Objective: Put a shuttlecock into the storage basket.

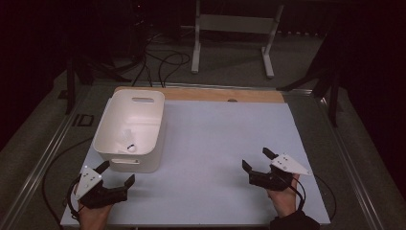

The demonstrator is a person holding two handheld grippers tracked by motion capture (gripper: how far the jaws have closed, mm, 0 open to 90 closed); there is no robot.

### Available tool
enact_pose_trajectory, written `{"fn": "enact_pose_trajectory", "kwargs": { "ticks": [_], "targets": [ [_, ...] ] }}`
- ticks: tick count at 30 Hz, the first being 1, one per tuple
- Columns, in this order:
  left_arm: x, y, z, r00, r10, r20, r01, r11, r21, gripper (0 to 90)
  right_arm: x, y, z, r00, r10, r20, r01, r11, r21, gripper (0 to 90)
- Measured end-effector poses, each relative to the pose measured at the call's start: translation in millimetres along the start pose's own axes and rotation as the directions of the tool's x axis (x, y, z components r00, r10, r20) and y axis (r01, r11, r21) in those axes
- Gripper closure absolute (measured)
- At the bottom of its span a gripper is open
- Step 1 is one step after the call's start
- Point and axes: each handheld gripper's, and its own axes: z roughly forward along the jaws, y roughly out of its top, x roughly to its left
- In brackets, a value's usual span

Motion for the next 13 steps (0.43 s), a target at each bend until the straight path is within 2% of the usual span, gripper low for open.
{"fn": "enact_pose_trajectory", "kwargs": {
  "ticks": [4,7,13],
  "targets": [
    [-0.5,0.4,0.2,1.0000,0.003,0.000,-0.003,1.0000,-0.005,0.0,-3.2,-8.4,-6.9,0.9998,0.000,0.020,0.001,1.000,-0.029,10.4],
    [-1.9,0.7,1.6,0.9999,0.010,0.001,-0.010,0.9999,0.001,0.0,-4.1,-15.7,-9.6,0.9989,-0.017,0.045,0.018,1.000,-0.018,10.4],
    [-5.3,-0.4,3.2,0.9994,0.033,-0.012,-0.033,0.9991,0.028,0.1,-8.8,-21.0,-12.0,0.9986,-0.004,0.053,0.005,1.000,-0.012,9.9]
  ]
}}
